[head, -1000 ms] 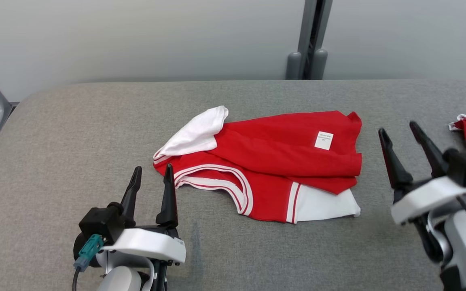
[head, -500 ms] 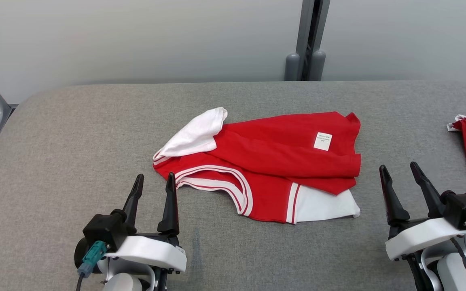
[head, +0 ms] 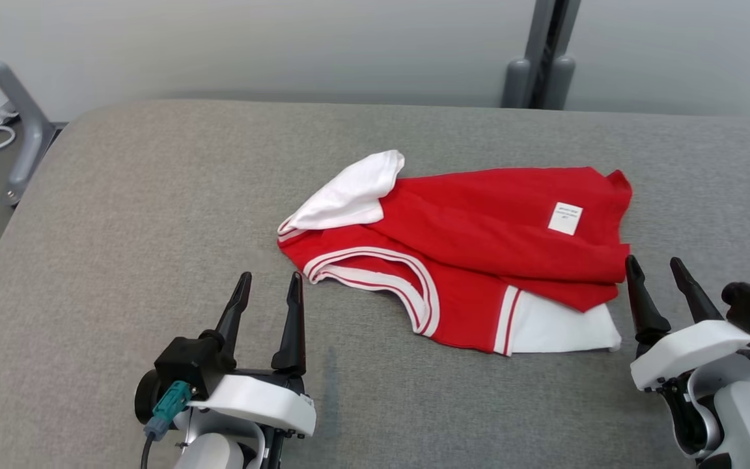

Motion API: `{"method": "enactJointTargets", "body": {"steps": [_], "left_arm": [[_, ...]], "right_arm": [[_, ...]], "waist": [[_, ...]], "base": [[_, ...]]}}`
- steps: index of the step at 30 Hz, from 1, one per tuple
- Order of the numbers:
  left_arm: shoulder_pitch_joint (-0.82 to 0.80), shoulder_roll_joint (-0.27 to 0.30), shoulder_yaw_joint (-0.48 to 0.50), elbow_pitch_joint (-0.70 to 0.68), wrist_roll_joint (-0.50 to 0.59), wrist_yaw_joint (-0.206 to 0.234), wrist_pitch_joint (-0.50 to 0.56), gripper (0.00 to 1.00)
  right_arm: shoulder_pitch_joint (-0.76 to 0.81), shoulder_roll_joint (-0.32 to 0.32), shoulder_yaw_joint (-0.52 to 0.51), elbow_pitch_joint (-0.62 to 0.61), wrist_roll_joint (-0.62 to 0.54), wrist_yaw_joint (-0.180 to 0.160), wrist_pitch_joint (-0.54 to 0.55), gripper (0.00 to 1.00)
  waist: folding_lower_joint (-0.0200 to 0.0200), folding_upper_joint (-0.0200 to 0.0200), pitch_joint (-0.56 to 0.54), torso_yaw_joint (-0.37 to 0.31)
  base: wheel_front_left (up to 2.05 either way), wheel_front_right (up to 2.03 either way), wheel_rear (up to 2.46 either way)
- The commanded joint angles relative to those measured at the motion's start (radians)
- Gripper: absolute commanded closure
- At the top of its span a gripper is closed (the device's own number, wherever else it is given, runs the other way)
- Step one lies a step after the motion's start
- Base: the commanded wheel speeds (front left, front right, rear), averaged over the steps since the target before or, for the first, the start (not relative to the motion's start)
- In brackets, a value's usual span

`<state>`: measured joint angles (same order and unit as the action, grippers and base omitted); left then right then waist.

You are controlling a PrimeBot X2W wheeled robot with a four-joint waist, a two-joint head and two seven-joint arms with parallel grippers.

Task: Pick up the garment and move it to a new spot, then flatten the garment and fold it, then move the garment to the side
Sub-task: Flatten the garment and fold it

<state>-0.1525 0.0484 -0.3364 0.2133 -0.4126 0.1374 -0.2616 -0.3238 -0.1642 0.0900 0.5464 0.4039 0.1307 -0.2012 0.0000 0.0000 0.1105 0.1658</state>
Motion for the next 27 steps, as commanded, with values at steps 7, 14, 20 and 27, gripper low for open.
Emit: {"method": "enactJointTargets", "body": {"steps": [7,14,20,27], "left_arm": [[-0.025,0.005,-0.022,0.004,-0.008,0.005,-0.004,0.00],[-0.029,0.004,-0.033,0.007,-0.009,0.011,-0.004,0.00],[-0.021,0.005,-0.029,0.014,-0.006,0.014,-0.004,0.00],[0.002,0.004,-0.019,0.014,-0.012,0.015,-0.005,0.00]], "right_arm": [[-0.062,-0.024,0.009,0.099,0.078,0.000,0.043,0.00],[-0.100,-0.038,0.049,0.156,0.145,0.000,0.056,0.82],[-0.117,-0.064,0.117,0.164,0.187,0.000,0.035,1.00],[-0.137,-0.108,0.199,0.086,0.154,0.000,-0.033,1.00]], "waist": [[0.0000,0.0000,0.037,0.058],[0.0000,0.0000,0.049,0.084],[0.0000,0.0000,0.036,0.078],[0.0000,0.0000,-0.015,0.036]], "base": [[0.00,0.00,0.00],[0.00,0.00,0.00],[0.00,0.00,0.00],[0.00,0.00,0.00]]}}
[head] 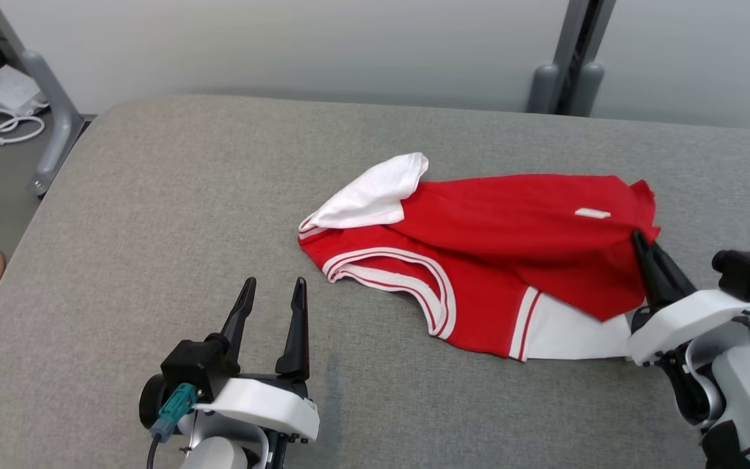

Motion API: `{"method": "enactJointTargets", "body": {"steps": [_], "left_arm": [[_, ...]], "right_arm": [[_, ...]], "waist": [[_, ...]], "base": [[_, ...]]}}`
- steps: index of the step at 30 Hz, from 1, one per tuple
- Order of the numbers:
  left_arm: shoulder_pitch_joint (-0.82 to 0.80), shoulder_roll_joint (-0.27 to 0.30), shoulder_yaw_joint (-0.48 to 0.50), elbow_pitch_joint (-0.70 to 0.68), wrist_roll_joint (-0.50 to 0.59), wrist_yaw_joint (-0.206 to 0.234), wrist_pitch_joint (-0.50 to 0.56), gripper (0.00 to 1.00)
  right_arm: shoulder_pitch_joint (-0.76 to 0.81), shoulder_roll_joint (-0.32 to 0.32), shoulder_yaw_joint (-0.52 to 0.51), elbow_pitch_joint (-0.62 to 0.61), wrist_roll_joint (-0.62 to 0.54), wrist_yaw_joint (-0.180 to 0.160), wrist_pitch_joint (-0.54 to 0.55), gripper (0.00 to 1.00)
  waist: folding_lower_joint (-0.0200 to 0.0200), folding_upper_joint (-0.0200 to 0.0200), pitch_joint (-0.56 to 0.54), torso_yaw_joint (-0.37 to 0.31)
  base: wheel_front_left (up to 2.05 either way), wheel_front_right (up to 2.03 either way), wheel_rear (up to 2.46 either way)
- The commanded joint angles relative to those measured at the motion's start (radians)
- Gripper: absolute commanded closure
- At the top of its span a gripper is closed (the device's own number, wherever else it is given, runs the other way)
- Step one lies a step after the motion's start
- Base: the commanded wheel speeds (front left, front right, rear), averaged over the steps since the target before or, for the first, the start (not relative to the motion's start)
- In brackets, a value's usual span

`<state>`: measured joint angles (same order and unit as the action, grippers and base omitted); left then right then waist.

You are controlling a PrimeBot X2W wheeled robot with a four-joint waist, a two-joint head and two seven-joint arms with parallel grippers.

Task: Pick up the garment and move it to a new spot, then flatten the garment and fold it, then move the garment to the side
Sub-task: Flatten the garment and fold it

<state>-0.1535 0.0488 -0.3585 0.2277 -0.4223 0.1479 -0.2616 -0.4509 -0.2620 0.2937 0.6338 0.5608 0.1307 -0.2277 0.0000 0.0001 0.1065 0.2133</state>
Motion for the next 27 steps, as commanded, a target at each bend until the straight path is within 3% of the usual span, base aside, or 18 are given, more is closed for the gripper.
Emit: {"method": "enactJointTargets", "body": {"steps": [1,8,14,20,27], "left_arm": [[0.005,0.004,0.005,-0.001,-0.004,0.004,-0.005,0.00],[0.028,0.004,0.021,-0.012,-0.009,0.007,-0.005,0.00],[0.015,0.004,0.009,-0.022,-0.019,0.006,-0.005,0.00],[-0.033,0.004,-0.026,-0.042,-0.040,0.005,-0.004,0.00],[-0.098,0.004,-0.098,-0.074,-0.093,0.020,-0.005,0.00]], "right_arm": [[-0.012,-0.019,0.000,-0.022,-0.015,0.000,-0.014,1.00],[-0.030,-0.056,-0.004,-0.233,-0.069,0.000,0.001,1.00],[-0.127,-0.120,0.029,-0.382,-0.128,0.000,0.149,1.00],[-0.310,-0.212,0.051,-0.354,-0.115,0.000,0.276,1.00],[-0.639,-0.359,0.122,-0.152,-0.097,0.000,0.387,1.00]], "waist": [[0.0000,-0.0001,-0.018,-0.019],[0.0000,-0.0001,-0.048,-0.074],[0.0000,-0.0001,-0.031,-0.090],[0.0000,-0.0001,0.039,-0.041],[0.0000,-0.0001,0.180,0.100]], "base": [[0.00,0.00,0.00],[0.00,0.00,0.00],[0.00,0.00,0.00],[0.00,0.00,0.00],[0.00,0.00,0.00]]}}
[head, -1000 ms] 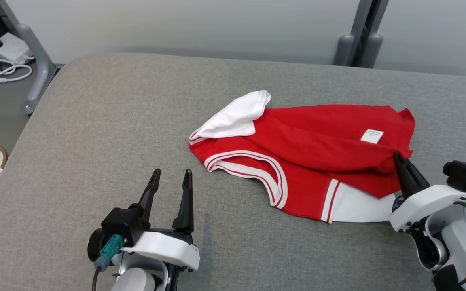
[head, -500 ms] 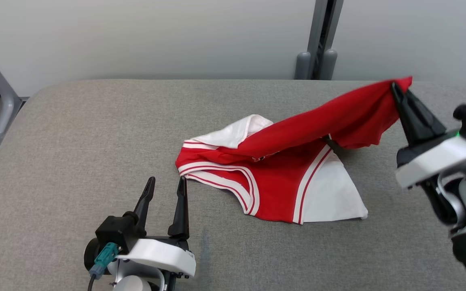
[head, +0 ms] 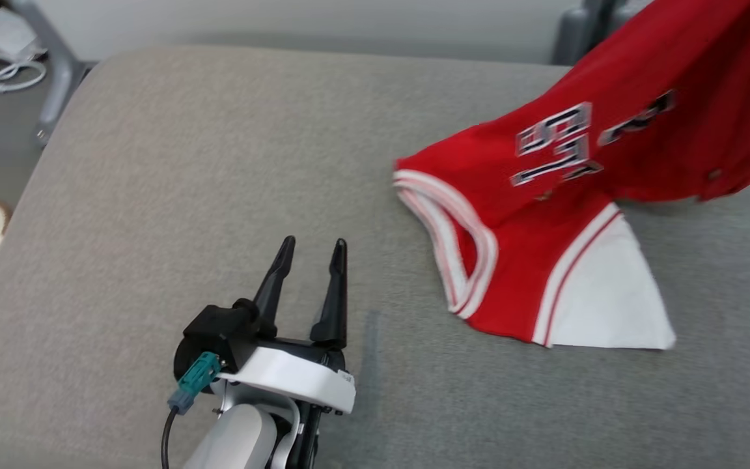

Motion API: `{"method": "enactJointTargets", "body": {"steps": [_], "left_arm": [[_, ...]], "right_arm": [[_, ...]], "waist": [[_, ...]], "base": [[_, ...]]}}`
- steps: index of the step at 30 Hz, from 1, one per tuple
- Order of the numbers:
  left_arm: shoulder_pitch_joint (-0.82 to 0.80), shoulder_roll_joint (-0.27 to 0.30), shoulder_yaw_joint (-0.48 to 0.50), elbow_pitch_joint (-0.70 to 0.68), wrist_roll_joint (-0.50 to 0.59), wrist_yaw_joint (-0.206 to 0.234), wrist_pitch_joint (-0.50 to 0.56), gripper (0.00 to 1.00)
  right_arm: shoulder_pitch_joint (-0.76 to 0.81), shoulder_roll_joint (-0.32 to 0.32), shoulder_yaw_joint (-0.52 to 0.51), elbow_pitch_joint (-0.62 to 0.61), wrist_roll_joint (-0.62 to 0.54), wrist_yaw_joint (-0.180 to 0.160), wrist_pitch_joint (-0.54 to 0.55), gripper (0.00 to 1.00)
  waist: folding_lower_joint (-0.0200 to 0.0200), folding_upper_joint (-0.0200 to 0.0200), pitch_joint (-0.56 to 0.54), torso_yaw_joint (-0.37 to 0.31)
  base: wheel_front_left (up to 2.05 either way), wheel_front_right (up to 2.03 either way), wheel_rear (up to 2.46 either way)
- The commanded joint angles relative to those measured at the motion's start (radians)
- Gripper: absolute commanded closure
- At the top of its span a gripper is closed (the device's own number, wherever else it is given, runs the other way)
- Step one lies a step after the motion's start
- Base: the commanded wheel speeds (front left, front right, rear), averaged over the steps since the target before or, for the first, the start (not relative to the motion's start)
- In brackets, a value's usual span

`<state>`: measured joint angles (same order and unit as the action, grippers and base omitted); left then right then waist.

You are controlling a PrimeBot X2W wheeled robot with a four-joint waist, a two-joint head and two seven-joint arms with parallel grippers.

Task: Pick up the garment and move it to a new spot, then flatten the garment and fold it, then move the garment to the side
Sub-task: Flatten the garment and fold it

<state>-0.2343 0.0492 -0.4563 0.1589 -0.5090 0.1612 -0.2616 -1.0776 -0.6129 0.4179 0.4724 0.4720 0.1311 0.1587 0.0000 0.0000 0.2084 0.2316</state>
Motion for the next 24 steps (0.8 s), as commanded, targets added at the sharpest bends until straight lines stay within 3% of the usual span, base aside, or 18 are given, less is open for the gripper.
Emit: {"method": "enactJointTargets", "body": {"steps": [1,2,3,4,5,6,7,14,24], "left_arm": [[-0.022,0.003,-0.012,-0.008,-0.015,0.008,-0.005,0.00],[-0.035,0.003,-0.031,-0.015,-0.030,0.016,-0.005,0.00],[-0.059,0.004,-0.081,-0.039,-0.070,0.027,-0.005,0.00],[-0.063,0.003,-0.085,-0.043,-0.075,0.030,-0.005,0.00],[-0.066,0.003,-0.090,-0.047,-0.078,0.033,-0.005,0.00],[-0.070,0.002,-0.096,-0.053,-0.082,0.035,-0.005,0.00],[-0.073,0.001,-0.100,-0.058,-0.085,0.037,-0.005,0.00],[-0.086,0.003,-0.099,-0.064,-0.084,0.049,-0.005,0.00],[-0.125,0.003,-0.057,-0.035,-0.030,0.036,-0.005,0.00]], "right_arm": [[-0.057,-0.025,0.002,0.055,-0.021,-0.001,0.008,1.00],[-0.141,-0.048,-0.005,0.154,-0.052,-0.001,0.005,1.00],[-0.290,-0.054,-0.023,0.366,-0.152,-0.001,-0.035,1.00],[-0.310,-0.049,-0.020,0.398,-0.168,-0.001,-0.046,1.00],[-0.331,-0.050,-0.017,0.429,-0.192,-0.001,-0.057,0.80],[-0.351,-0.049,-0.016,0.456,-0.215,-0.001,-0.070,0.20],[-0.366,-0.044,-0.023,0.489,-0.226,-0.001,-0.075,0.00],[-0.374,0.047,-0.015,0.627,-0.258,-0.001,-0.150,0.00],[-0.281,0.147,0.067,0.628,-0.119,-0.001,-0.260,0.00]], "waist": [[0.0000,0.0000,0.097,0.104],[0.0000,0.0000,0.133,0.146],[0.0000,0.0000,0.202,0.245],[0.0000,0.0000,0.210,0.257],[0.0000,0.0000,0.220,0.268],[0.0000,0.0000,0.230,0.277],[0.0000,0.0000,0.238,0.285],[0.0000,0.0000,0.242,0.259],[0.0000,0.0000,0.177,0.097]], "base": [[0.00,0.00,0.00],[0.00,0.00,0.00],[0.00,0.00,0.00],[0.00,0.00,0.00],[0.00,0.00,0.00],[0.00,0.00,0.00],[0.00,0.00,0.00],[0.00,0.00,0.00],[0.00,0.00,0.00]]}}
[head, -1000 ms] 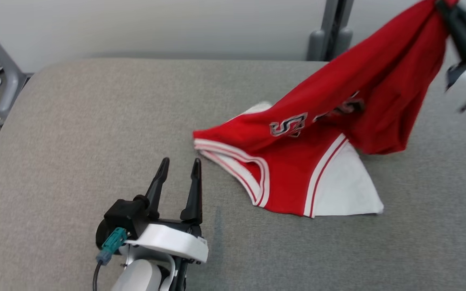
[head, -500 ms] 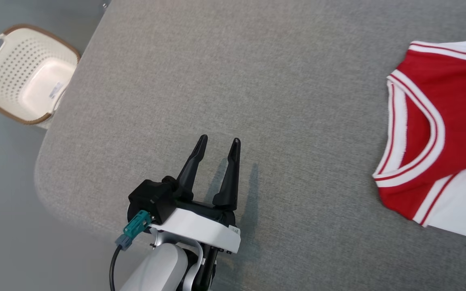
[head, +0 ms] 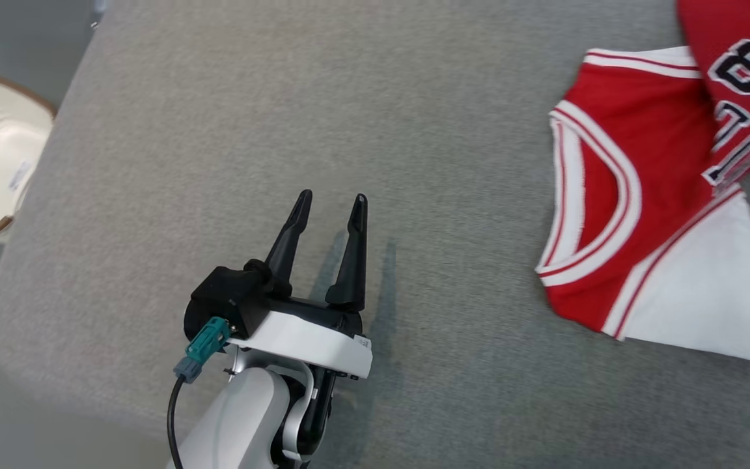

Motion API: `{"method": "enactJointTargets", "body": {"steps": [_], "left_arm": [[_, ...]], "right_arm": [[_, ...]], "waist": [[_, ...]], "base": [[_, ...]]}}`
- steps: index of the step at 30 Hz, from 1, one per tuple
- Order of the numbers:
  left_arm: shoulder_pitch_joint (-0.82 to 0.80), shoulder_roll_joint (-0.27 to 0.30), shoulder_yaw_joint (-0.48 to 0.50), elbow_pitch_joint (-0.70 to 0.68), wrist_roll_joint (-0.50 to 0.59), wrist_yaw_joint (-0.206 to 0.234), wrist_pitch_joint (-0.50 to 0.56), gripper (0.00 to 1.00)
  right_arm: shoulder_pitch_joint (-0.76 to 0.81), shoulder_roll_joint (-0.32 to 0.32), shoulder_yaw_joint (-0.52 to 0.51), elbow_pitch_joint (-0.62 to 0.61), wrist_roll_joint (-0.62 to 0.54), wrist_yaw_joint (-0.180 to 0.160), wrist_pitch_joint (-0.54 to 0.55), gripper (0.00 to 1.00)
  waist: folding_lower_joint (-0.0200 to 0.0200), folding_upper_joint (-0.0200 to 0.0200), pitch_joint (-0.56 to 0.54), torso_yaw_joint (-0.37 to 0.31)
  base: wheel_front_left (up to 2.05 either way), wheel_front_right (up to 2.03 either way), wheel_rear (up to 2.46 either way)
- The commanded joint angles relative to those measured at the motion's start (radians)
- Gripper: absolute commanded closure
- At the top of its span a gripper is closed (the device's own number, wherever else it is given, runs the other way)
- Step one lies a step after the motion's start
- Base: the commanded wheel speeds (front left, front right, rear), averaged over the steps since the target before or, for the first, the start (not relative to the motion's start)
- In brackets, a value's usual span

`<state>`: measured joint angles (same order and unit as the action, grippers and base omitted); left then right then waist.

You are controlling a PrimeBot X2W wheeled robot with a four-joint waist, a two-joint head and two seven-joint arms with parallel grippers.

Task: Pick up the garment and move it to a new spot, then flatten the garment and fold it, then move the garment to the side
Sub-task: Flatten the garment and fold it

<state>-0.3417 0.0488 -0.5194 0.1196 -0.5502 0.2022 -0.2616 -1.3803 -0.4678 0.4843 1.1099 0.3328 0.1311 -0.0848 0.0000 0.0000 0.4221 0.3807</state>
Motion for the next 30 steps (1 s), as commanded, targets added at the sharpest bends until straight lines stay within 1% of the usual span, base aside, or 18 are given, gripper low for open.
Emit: {"method": "enactJointTargets", "body": {"steps": [1,3,4,8,12,15,17,19,23,25,27,30], "left_arm": [[-0.018,0.004,0.011,0.008,0.015,-0.007,-0.005,0.00],[-0.014,0.005,0.022,0.017,0.024,-0.009,-0.005,0.00],[-0.014,0.005,0.022,0.017,0.024,-0.009,-0.005,0.00],[0.002,0.004,0.042,0.038,0.043,-0.014,-0.005,0.00],[0.013,0.004,0.057,0.058,0.055,-0.023,-0.005,0.00],[0.029,0.004,0.068,0.076,0.062,-0.024,-0.005,0.00],[0.035,0.004,0.071,0.097,0.062,-0.028,-0.005,0.00],[0.042,0.004,0.070,0.127,0.054,-0.028,-0.005,0.00],[0.045,0.004,0.057,0.187,0.047,-0.040,-0.005,0.00],[0.045,0.004,0.049,0.218,0.042,-0.044,-0.005,0.00],[0.048,0.004,0.047,0.245,0.029,-0.049,-0.005,0.00],[0.055,0.004,0.042,0.283,0.004,-0.057,-0.004,0.00]], "right_arm": [[0.042,0.014,0.012,-0.024,0.040,-0.001,-0.033,0.00],[0.083,0.020,0.035,-0.061,0.085,-0.001,-0.071,0.00],[0.083,0.020,0.035,-0.061,0.085,-0.001,-0.071,0.00],[0.171,0.001,0.071,-0.153,0.163,-0.001,-0.139,0.00],[0.274,-0.010,0.048,-0.252,0.238,-0.001,-0.174,0.00],[0.373,-0.016,0.019,-0.331,0.254,-0.001,-0.181,0.00],[0.438,-0.017,-0.032,-0.408,0.250,-0.001,-0.182,0.00],[0.522,-0.009,-0.097,-0.500,0.216,-0.001,-0.182,0.00],[0.712,0.047,-0.244,-0.664,0.154,-0.001,-0.181,0.00],[0.800,0.086,-0.313,-0.728,0.131,-0.001,-0.182,0.00],[0.881,0.125,-0.358,-0.780,0.106,-0.001,-0.182,0.00],[0.971,0.175,-0.400,-0.843,0.073,-0.001,-0.182,0.00]], "waist": [[0.0000,0.0000,-0.048,-0.070],[0.0000,0.0000,-0.070,-0.108],[0.0000,0.0000,-0.070,-0.108],[0.0000,0.0000,-0.112,-0.184],[0.0000,0.0000,-0.147,-0.254],[0.0000,0.0000,-0.175,-0.304],[0.0000,0.0000,-0.191,-0.336],[0.0000,0.0000,-0.205,-0.368],[0.0000,0.0000,-0.228,-0.421],[0.0000,0.0000,-0.240,-0.442],[0.0000,0.0000,-0.251,-0.463],[0.0000,0.0000,-0.263,-0.494]], "base": [[0.00,0.00,0.00],[0.00,0.00,0.00],[0.00,0.00,0.00],[0.00,0.00,0.00],[0.00,0.00,0.00],[0.00,0.00,0.00],[0.00,0.00,0.00],[0.00,0.00,0.00],[0.00,0.00,0.00],[0.00,0.00,0.00],[0.00,0.00,0.00],[0.00,0.00,0.00]]}}
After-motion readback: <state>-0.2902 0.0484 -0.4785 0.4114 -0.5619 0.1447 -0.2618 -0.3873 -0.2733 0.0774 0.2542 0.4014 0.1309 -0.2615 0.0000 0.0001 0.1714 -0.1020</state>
